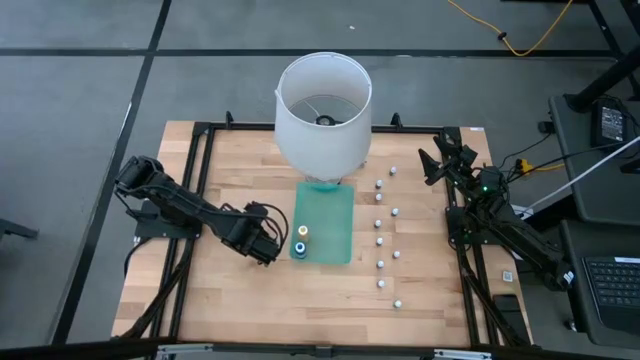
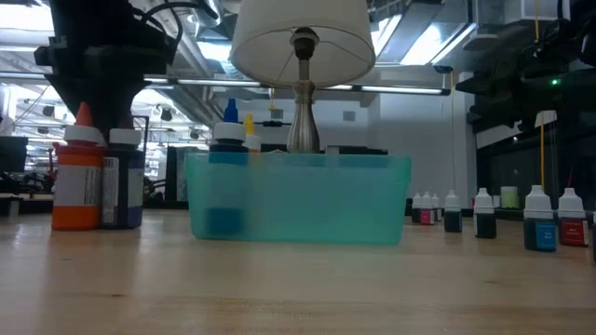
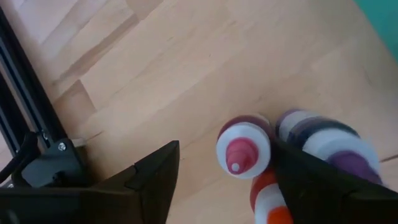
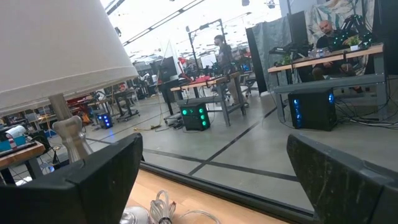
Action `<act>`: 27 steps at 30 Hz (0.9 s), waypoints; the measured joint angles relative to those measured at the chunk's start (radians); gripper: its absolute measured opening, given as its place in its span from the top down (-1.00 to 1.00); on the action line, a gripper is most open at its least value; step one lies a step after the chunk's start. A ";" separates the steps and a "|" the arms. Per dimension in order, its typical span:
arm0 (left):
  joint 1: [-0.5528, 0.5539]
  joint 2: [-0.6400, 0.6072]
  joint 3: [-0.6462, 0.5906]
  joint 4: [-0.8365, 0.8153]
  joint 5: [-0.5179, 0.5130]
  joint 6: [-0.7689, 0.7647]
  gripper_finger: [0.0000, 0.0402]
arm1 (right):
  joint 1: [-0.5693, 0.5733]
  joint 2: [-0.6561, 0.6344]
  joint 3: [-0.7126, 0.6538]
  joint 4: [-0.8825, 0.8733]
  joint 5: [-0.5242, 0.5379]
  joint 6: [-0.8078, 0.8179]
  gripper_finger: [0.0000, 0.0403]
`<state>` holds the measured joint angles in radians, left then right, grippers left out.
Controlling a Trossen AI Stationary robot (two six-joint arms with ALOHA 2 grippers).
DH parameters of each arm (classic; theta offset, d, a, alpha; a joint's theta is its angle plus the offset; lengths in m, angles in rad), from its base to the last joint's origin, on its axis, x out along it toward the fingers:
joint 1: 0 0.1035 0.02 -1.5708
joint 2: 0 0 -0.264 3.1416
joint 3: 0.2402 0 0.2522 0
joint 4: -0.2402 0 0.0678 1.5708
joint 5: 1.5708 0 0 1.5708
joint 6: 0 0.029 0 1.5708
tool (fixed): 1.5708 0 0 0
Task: Pick & Place food coloring
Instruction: Put the large red food coloring bottle into the green bin
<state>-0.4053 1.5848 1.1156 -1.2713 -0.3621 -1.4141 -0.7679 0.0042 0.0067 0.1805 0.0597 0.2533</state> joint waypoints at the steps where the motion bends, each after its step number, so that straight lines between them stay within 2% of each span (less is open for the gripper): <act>1: 0.000 0.000 0.000 0.000 0.000 0.003 -0.15 | 0.000 0.000 0.000 0.000 0.000 0.000 -0.98; 9: 0.000 0.000 0.000 0.000 0.002 0.038 0.27 | 0.000 0.000 0.000 0.000 0.000 0.000 -0.98; 14: 0.000 -0.001 0.001 -0.004 0.007 0.047 0.44 | 0.000 0.000 0.000 0.000 0.000 0.000 -0.98; 27: 0.000 -0.002 0.002 -0.001 0.010 0.067 0.48 | 0.000 0.000 0.000 0.000 0.000 0.000 -0.98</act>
<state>-0.4049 1.5829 1.1175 -1.2724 -0.3519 -1.3470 -0.7677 0.0040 0.0067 0.1803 0.0597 0.2535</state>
